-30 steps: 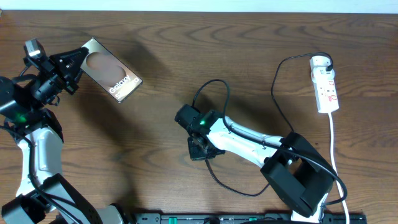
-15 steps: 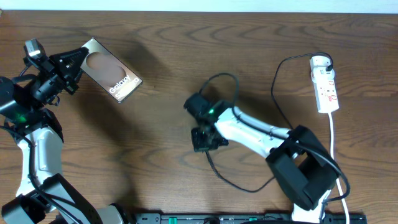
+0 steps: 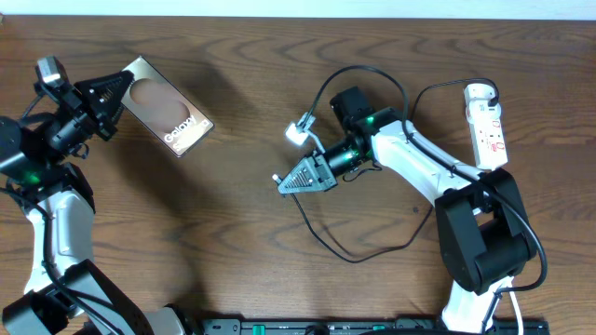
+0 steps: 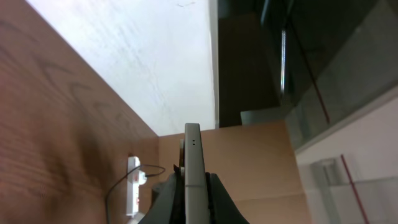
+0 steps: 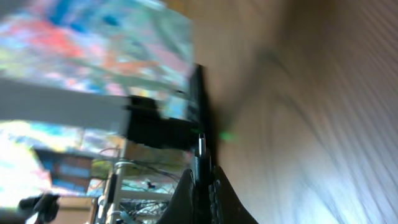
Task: Plug charger to phone and switch on socket
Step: 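Lift the cable connector with the right gripper toward the phone's bottom, then align the connector with the phone's bottom port using the right gripper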
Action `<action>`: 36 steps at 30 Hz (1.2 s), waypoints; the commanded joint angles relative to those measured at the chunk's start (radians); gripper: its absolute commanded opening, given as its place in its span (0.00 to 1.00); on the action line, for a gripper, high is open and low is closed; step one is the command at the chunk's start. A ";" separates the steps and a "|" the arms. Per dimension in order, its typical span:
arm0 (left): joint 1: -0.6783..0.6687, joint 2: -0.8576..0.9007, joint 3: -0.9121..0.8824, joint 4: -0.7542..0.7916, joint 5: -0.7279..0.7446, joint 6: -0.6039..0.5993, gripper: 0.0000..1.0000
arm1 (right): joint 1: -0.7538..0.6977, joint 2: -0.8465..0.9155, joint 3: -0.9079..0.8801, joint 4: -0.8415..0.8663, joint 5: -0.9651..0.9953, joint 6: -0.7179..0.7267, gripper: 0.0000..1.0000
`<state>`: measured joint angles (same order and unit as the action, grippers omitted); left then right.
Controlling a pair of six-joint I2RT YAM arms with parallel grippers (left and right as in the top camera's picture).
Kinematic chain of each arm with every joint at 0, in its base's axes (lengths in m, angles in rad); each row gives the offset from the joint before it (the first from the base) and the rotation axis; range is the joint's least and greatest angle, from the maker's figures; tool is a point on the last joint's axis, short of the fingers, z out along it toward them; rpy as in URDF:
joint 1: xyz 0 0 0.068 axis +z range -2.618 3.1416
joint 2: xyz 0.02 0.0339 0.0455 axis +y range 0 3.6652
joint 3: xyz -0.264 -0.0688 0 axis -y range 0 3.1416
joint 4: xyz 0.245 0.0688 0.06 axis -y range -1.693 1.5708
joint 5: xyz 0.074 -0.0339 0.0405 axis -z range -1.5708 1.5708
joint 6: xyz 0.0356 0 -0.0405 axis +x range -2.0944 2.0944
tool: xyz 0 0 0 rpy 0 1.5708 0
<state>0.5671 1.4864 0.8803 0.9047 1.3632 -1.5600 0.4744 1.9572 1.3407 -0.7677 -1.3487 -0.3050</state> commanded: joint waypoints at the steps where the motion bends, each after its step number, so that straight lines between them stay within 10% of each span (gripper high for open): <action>1: -0.016 0.000 0.007 0.055 0.028 -0.006 0.07 | 0.010 0.006 0.012 0.022 -0.214 -0.166 0.01; 10: -0.099 0.000 0.007 0.211 0.040 -0.005 0.08 | 0.094 0.006 0.013 0.143 -0.214 -0.069 0.01; 36: -0.120 0.000 0.007 0.242 -0.066 0.045 0.07 | 0.151 0.006 0.013 1.064 -0.191 0.829 0.01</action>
<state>0.4492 1.4868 0.8803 1.1336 1.3411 -1.5299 0.6186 1.9572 1.3434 0.2687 -1.5398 0.4057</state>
